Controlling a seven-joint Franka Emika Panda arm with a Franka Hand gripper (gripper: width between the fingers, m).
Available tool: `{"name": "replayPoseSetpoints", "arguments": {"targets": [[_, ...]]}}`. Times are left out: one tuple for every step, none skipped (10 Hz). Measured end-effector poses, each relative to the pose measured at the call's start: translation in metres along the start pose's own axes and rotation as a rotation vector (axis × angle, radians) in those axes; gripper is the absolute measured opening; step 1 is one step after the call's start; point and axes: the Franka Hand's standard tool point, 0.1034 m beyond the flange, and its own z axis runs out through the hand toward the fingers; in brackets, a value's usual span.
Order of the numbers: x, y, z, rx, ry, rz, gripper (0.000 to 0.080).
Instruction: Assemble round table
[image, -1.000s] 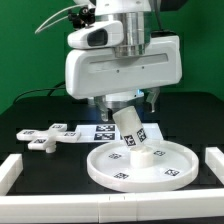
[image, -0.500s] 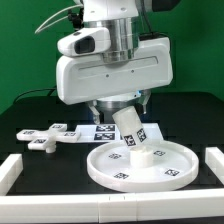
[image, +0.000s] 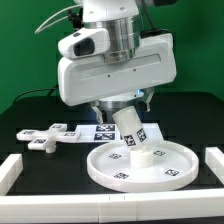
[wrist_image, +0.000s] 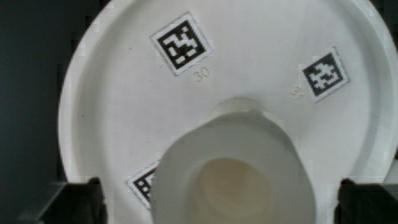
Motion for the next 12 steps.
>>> {"name": "replayPoseSetpoints", "arguments": {"targets": [[0.001,-0.003,0.001,-0.002,0.003,-0.006,0.0525],[0.001,-0.004,0.002,-0.002,0.005,-0.009,0.0525],[0.003,-0.006,0.001,-0.004,0.01,-0.013,0.0417],[0.005,-0.007,0.001,-0.007,0.017,-0.017,0.0417],[0.005,-0.007,0.001,-0.008,0.017,-0.018,0.0417],[0.006,-0.007,0.001,-0.008,0.018,-0.012,0.0417],[0.006,-0.007,0.001,-0.008,0.018,-0.005,0.0417],[0.006,-0.008,0.001,-0.008,0.018,0.0,0.0417],[0.01,-0.013,0.001,-0.007,0.022,0.058,0.0417],[0.012,-0.018,0.002,-0.004,0.023,0.179,0.0417],[0.016,-0.021,0.002,-0.003,0.025,0.256,0.0417],[0.018,-0.023,0.002,-0.001,0.027,0.339,0.0417]]}}
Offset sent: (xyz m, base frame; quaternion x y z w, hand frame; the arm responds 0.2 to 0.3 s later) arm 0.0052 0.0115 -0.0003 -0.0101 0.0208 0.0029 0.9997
